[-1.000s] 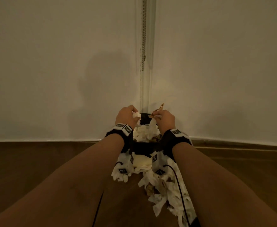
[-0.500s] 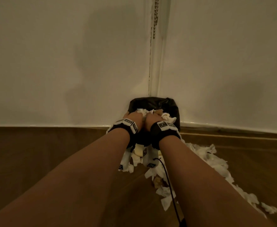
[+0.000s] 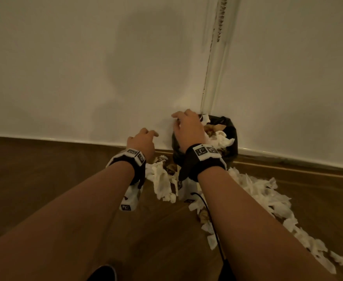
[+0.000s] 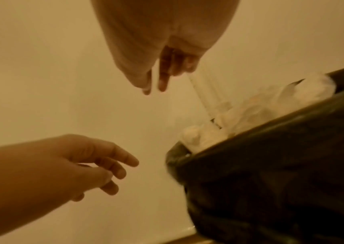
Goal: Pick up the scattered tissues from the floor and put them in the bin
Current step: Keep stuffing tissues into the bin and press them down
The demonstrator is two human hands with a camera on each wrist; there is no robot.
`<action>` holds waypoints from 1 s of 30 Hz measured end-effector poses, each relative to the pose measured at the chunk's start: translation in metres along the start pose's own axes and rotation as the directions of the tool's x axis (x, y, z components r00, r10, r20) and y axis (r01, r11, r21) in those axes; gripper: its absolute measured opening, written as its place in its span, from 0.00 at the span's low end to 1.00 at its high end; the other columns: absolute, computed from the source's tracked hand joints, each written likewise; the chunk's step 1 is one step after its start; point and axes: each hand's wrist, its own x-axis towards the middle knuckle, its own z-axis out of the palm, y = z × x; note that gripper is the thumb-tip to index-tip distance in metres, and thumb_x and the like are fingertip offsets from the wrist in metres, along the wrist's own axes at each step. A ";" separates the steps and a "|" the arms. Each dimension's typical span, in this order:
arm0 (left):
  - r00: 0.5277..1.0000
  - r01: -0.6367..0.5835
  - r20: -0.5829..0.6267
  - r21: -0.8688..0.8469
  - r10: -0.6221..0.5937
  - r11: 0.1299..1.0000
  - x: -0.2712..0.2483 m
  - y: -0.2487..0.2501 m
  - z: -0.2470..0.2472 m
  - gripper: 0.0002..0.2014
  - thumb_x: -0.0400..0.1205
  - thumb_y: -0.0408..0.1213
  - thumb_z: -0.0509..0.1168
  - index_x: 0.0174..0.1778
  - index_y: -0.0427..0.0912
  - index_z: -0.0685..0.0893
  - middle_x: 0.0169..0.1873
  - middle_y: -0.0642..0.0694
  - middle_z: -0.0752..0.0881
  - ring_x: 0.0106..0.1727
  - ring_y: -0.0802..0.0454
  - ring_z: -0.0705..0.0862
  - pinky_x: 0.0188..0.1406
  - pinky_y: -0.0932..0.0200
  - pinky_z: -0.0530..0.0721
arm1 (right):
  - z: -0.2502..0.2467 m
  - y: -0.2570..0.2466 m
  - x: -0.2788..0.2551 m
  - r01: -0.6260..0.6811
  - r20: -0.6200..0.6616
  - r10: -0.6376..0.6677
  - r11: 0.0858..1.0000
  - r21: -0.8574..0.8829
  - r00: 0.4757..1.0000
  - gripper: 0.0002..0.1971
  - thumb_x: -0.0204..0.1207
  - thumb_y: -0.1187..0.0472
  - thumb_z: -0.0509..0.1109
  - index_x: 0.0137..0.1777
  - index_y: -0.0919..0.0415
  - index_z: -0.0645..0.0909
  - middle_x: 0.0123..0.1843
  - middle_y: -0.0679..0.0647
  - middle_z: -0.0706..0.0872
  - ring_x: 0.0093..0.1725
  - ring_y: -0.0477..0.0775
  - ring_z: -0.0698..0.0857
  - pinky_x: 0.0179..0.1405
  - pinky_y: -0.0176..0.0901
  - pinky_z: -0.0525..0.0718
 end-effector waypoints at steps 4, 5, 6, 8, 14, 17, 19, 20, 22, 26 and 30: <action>0.991 0.045 0.119 0.095 -0.056 0.994 -0.022 -0.037 0.024 0.19 0.81 0.34 0.58 0.68 0.50 0.75 0.64 0.46 0.76 0.62 0.45 0.79 0.60 0.47 0.76 | 0.036 -0.036 -0.021 0.135 0.330 -0.159 0.986 0.094 0.931 0.13 0.83 0.61 0.58 0.61 0.60 0.79 0.56 0.59 0.86 0.55 0.59 0.83 0.54 0.49 0.80; 0.986 0.061 0.148 0.106 -0.076 0.993 -0.025 -0.044 0.030 0.18 0.81 0.34 0.57 0.66 0.51 0.76 0.63 0.46 0.78 0.62 0.45 0.80 0.59 0.48 0.77 | 0.047 -0.040 -0.026 0.136 0.381 -0.158 0.987 0.085 0.911 0.12 0.83 0.60 0.58 0.60 0.61 0.80 0.54 0.60 0.86 0.54 0.61 0.84 0.52 0.50 0.81; 0.979 0.077 0.177 0.115 -0.097 0.990 -0.027 -0.051 0.036 0.17 0.81 0.34 0.55 0.64 0.52 0.77 0.62 0.47 0.80 0.61 0.45 0.81 0.58 0.49 0.77 | 0.058 -0.043 -0.031 0.123 0.417 -0.145 0.989 0.079 0.897 0.12 0.83 0.60 0.58 0.59 0.61 0.80 0.53 0.61 0.87 0.53 0.62 0.84 0.51 0.50 0.81; 0.961 0.108 0.237 0.148 -0.141 0.983 -0.031 -0.062 0.047 0.15 0.81 0.36 0.56 0.62 0.52 0.78 0.60 0.47 0.83 0.59 0.46 0.82 0.56 0.51 0.78 | 0.080 -0.044 -0.036 0.067 0.479 -0.089 0.996 0.061 0.873 0.13 0.82 0.61 0.57 0.59 0.62 0.81 0.55 0.61 0.86 0.54 0.62 0.84 0.52 0.49 0.82; 0.868 0.156 0.441 0.193 -0.228 0.969 -0.040 -0.089 0.083 0.19 0.82 0.46 0.60 0.71 0.57 0.75 0.79 0.45 0.64 0.75 0.42 0.69 0.73 0.47 0.70 | 0.142 -0.035 -0.051 0.044 0.697 0.171 0.959 -0.280 0.696 0.19 0.83 0.58 0.56 0.72 0.55 0.74 0.76 0.62 0.66 0.76 0.66 0.65 0.72 0.60 0.67; 0.865 0.197 0.454 0.081 -0.213 0.977 -0.042 -0.101 0.106 0.25 0.83 0.51 0.58 0.78 0.58 0.66 0.82 0.44 0.52 0.81 0.40 0.55 0.79 0.44 0.59 | 0.162 -0.023 -0.064 -0.106 0.714 0.319 0.939 -0.327 0.623 0.27 0.82 0.50 0.56 0.81 0.50 0.61 0.82 0.59 0.51 0.80 0.70 0.53 0.75 0.67 0.60; 0.858 0.224 0.456 0.080 -0.235 0.971 -0.045 -0.107 0.119 0.22 0.83 0.52 0.57 0.75 0.62 0.68 0.82 0.44 0.50 0.81 0.38 0.51 0.80 0.41 0.55 | 0.172 -0.015 -0.069 -0.210 0.702 0.423 0.904 -0.373 0.573 0.33 0.80 0.43 0.55 0.83 0.50 0.53 0.83 0.58 0.46 0.80 0.72 0.49 0.76 0.69 0.57; 0.847 0.246 0.466 0.085 -0.257 0.966 -0.047 -0.109 0.123 0.22 0.83 0.53 0.58 0.74 0.63 0.70 0.82 0.43 0.48 0.81 0.36 0.50 0.80 0.39 0.54 | 0.175 -0.012 -0.071 -0.243 0.699 0.456 0.889 -0.388 0.550 0.35 0.79 0.40 0.55 0.84 0.50 0.49 0.84 0.58 0.44 0.81 0.72 0.47 0.77 0.70 0.56; 0.831 0.277 0.481 0.078 -0.280 0.958 -0.051 -0.114 0.130 0.22 0.82 0.53 0.57 0.74 0.63 0.70 0.82 0.43 0.48 0.81 0.36 0.49 0.79 0.37 0.53 | 0.181 -0.006 -0.075 -0.232 0.711 0.466 0.884 -0.407 0.527 0.37 0.78 0.40 0.55 0.84 0.50 0.48 0.84 0.57 0.43 0.81 0.71 0.47 0.77 0.71 0.56; 0.850 0.243 0.469 0.053 -0.239 0.969 -0.053 -0.115 0.135 0.23 0.84 0.42 0.55 0.77 0.54 0.67 0.79 0.44 0.62 0.80 0.41 0.60 0.78 0.41 0.60 | 0.181 -0.003 -0.075 -0.259 0.695 0.475 0.879 -0.400 0.539 0.32 0.80 0.51 0.58 0.82 0.54 0.53 0.84 0.59 0.51 0.80 0.68 0.56 0.75 0.63 0.63; 0.875 0.293 0.413 -0.038 -0.252 0.955 -0.049 -0.111 0.122 0.18 0.85 0.41 0.56 0.71 0.44 0.76 0.70 0.40 0.76 0.68 0.41 0.76 0.68 0.50 0.75 | 0.172 -0.009 -0.060 -0.321 0.682 0.411 0.910 -0.264 0.604 0.22 0.84 0.63 0.58 0.76 0.68 0.66 0.76 0.65 0.71 0.73 0.65 0.73 0.69 0.51 0.73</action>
